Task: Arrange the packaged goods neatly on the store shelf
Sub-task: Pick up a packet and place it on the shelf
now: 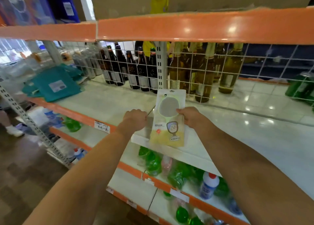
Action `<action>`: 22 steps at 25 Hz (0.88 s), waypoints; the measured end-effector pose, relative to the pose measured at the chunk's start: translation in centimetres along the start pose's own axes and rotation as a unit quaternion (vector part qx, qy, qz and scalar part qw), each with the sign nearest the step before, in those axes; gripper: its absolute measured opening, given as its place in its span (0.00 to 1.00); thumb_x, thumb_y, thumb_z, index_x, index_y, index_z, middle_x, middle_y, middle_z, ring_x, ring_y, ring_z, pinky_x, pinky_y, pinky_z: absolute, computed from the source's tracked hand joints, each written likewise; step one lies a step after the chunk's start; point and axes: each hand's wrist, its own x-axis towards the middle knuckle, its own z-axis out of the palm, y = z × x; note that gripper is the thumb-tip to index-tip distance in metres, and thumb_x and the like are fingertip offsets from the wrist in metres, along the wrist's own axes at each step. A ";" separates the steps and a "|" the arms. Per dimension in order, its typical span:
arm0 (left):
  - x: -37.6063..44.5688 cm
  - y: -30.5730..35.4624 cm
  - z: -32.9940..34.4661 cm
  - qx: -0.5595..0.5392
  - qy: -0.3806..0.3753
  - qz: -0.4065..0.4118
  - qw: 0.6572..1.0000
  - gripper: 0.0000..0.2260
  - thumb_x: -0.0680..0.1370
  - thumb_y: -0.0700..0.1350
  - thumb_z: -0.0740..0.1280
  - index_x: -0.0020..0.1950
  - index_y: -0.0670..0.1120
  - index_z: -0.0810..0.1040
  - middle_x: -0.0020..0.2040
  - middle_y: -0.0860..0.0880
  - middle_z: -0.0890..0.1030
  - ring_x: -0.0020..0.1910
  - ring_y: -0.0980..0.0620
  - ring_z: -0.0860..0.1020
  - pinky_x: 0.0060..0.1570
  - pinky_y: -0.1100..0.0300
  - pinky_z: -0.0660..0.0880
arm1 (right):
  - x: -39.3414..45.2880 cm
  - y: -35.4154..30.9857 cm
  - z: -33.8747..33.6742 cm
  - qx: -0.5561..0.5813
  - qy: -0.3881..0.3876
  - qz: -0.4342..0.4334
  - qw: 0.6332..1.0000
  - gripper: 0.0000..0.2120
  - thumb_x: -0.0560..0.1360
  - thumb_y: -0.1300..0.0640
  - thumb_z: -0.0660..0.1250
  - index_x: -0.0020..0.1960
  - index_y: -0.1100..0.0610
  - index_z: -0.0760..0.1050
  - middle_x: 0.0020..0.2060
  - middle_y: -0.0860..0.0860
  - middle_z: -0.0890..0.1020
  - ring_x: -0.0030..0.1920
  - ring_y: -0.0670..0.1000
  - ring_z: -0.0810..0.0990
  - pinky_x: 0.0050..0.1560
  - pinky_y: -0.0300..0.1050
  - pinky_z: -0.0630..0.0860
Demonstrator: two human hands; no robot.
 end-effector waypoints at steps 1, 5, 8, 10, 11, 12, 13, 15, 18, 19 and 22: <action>0.7 -0.5 -0.2 -0.002 -0.002 0.009 1.000 0.15 0.81 0.50 0.54 0.64 0.47 0.74 0.60 0.45 0.75 0.59 0.44 0.73 0.57 0.52 0.69 | 0.2 -0.2 0.3 0.006 0.012 0.005 1.000 0.13 0.73 0.60 0.71 0.55 0.64 0.75 0.41 0.58 0.77 0.39 0.56 0.76 0.41 0.46 0.73; 3.8 -3.4 -1.0 -0.053 0.001 0.041 0.998 0.15 0.81 0.48 0.55 0.64 0.47 0.74 0.59 0.44 0.76 0.58 0.44 0.74 0.55 0.54 0.71 | 1.3 -0.7 2.7 0.034 0.060 0.019 0.997 0.08 0.72 0.61 0.72 0.45 0.63 0.75 0.36 0.58 0.76 0.34 0.54 0.75 0.38 0.46 0.75; 5.3 -4.3 -1.6 -0.163 -0.015 0.054 0.985 0.16 0.82 0.48 0.54 0.64 0.43 0.73 0.60 0.43 0.76 0.59 0.43 0.74 0.54 0.55 0.71 | 2.3 -0.2 4.3 0.070 0.087 0.022 0.994 0.17 0.70 0.61 0.74 0.56 0.65 0.76 0.53 0.64 0.80 0.54 0.63 0.80 0.58 0.60 0.76; 5.8 -4.1 -1.8 -0.257 -0.025 0.049 0.965 0.17 0.82 0.49 0.54 0.64 0.40 0.73 0.61 0.44 0.76 0.61 0.44 0.73 0.57 0.56 0.70 | 1.5 -0.2 5.0 0.082 0.095 0.025 0.992 0.15 0.70 0.61 0.73 0.54 0.66 0.76 0.54 0.64 0.79 0.56 0.63 0.79 0.59 0.62 0.74; 6.2 -4.1 -1.7 -0.316 -0.038 0.039 0.947 0.17 0.82 0.49 0.56 0.62 0.40 0.74 0.60 0.44 0.77 0.60 0.44 0.74 0.57 0.55 0.70 | 0.8 -0.3 5.4 0.095 0.095 0.024 0.991 0.11 0.71 0.62 0.72 0.50 0.65 0.75 0.51 0.64 0.80 0.53 0.62 0.80 0.59 0.59 0.75; 6.8 -4.0 -1.5 -0.382 -0.055 0.025 0.922 0.16 0.81 0.49 0.57 0.60 0.40 0.75 0.59 0.44 0.77 0.58 0.44 0.75 0.56 0.55 0.71 | 0.2 -0.4 5.8 0.107 0.093 0.020 0.990 0.08 0.72 0.63 0.71 0.47 0.64 0.75 0.48 0.62 0.79 0.49 0.61 0.80 0.57 0.55 0.76; 7.3 -3.8 -1.3 -0.447 -0.070 0.012 0.892 0.14 0.81 0.49 0.59 0.57 0.40 0.76 0.58 0.43 0.78 0.55 0.44 0.76 0.55 0.54 0.72 | -0.3 -0.4 6.1 0.115 0.089 0.016 0.989 0.06 0.73 0.64 0.70 0.45 0.64 0.74 0.45 0.61 0.77 0.45 0.59 0.78 0.53 0.54 0.75; 7.8 -3.3 -0.9 -0.524 -0.085 -0.004 0.847 0.09 0.80 0.47 0.62 0.53 0.42 0.76 0.53 0.42 0.78 0.50 0.45 0.76 0.55 0.51 0.74 | -0.9 -0.4 6.4 0.112 0.088 0.020 0.990 0.09 0.73 0.63 0.70 0.50 0.65 0.74 0.46 0.60 0.76 0.45 0.58 0.77 0.53 0.54 0.74; 8.1 -3.0 -0.6 -0.570 -0.100 -0.023 0.815 0.06 0.79 0.42 0.65 0.52 0.40 0.76 0.48 0.42 0.77 0.47 0.46 0.75 0.52 0.52 0.74 | -1.6 -0.6 6.7 0.102 0.101 0.025 0.989 0.07 0.74 0.64 0.69 0.49 0.64 0.73 0.42 0.58 0.75 0.40 0.54 0.76 0.48 0.51 0.76; 8.3 -3.0 -0.5 -0.577 -0.102 -0.022 0.810 0.06 0.79 0.42 0.65 0.50 0.40 0.77 0.48 0.42 0.77 0.46 0.46 0.75 0.51 0.52 0.74 | -2.0 -0.8 6.6 0.094 0.104 0.028 0.990 0.04 0.75 0.64 0.67 0.46 0.63 0.73 0.40 0.57 0.75 0.38 0.53 0.75 0.44 0.48 0.76; 8.8 -3.1 -0.2 -0.577 -0.098 -0.028 0.811 0.11 0.79 0.41 0.65 0.57 0.36 0.77 0.49 0.42 0.77 0.48 0.45 0.76 0.52 0.54 0.74 | -2.6 -1.1 5.6 0.033 0.116 0.028 0.992 0.05 0.78 0.62 0.63 0.50 0.64 0.73 0.39 0.55 0.77 0.37 0.52 0.77 0.41 0.47 0.76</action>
